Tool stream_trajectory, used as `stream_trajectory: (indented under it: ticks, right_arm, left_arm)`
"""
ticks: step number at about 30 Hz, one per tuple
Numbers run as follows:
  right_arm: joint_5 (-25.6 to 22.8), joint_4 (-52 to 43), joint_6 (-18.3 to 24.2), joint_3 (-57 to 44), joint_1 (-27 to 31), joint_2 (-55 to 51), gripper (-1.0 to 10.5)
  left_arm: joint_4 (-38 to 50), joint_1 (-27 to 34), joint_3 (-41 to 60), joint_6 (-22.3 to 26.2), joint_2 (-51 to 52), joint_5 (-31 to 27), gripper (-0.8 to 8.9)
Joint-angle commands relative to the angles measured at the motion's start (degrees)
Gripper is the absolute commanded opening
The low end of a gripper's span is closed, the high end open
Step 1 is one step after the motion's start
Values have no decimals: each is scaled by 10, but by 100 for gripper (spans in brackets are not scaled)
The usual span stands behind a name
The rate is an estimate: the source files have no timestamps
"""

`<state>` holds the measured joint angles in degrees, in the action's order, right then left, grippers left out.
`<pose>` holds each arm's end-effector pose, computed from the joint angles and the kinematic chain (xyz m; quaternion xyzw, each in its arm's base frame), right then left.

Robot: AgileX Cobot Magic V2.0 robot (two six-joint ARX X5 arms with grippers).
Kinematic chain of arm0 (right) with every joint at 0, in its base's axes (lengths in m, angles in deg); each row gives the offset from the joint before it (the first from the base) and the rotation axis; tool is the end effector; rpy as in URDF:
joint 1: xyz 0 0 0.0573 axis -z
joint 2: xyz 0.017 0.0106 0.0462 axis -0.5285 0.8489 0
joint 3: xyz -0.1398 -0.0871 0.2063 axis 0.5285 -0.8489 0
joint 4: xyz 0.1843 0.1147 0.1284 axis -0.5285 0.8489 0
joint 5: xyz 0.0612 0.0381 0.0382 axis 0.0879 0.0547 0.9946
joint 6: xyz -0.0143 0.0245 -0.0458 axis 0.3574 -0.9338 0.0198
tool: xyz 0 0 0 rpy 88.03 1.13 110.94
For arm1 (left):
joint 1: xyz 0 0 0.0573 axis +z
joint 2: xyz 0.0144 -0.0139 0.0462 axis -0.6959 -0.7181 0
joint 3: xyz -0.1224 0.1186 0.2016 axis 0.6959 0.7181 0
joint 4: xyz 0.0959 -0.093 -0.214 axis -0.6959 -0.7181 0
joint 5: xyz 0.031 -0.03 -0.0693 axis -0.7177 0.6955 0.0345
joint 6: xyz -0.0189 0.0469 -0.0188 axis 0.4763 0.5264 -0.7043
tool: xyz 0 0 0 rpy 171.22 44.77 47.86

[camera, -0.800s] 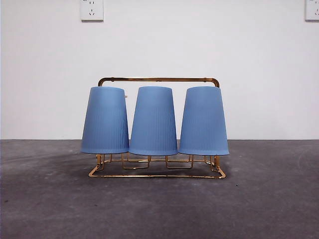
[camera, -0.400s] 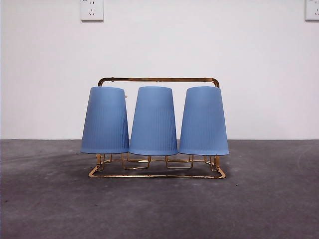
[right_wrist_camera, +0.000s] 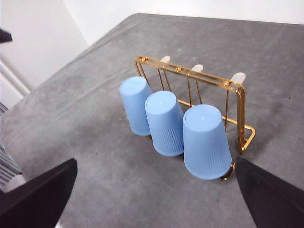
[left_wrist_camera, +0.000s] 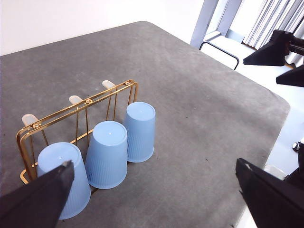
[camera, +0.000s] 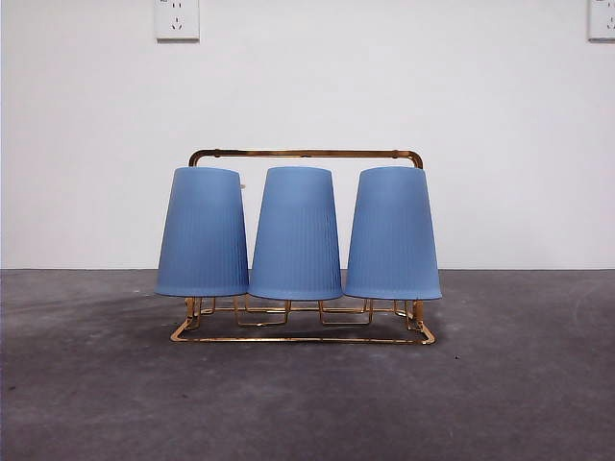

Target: The left arm pick up the left cup on cup holder and place it on desk, then the right arm insert the right cup into the first cup, and then the left arm insert the mid cup into the first cup

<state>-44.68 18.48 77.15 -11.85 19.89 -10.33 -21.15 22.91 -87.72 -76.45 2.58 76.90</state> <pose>0.1177 0.0416 0.3594 0.0828 0.2369 0.3732 0.8932 0.1242 -0.0644 0.3961 -0.0029 0.1895 -0.4399 0.8778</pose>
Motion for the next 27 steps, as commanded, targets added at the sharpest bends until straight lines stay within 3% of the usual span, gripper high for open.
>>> stream_trajectory:
  ticks: [1,5,13,17,20,27]
  right_arm:
    - [-2,-25,-31,11,-10,39,566]
    - [-17,-59,-35,12,-39,107,566]
    - [-134,-147,-5,44,-108,271,566]
    - [-153,-166,3,57,-123,332,566]
    - [-193,-186,17,60,-136,382,566]
    - [-187,-193,17,60,-143,441,560]
  left_arm:
    - [6,-5,-11,-2,-3,3,594]
    - [6,-9,-11,-15,2,3,594]
    - [5,-10,-11,-16,23,3,594]
    - [0,-10,-11,-16,33,3,594]
    - [0,-10,-11,-16,42,3,594]
    - [-1,-10,-11,-16,42,3,594]
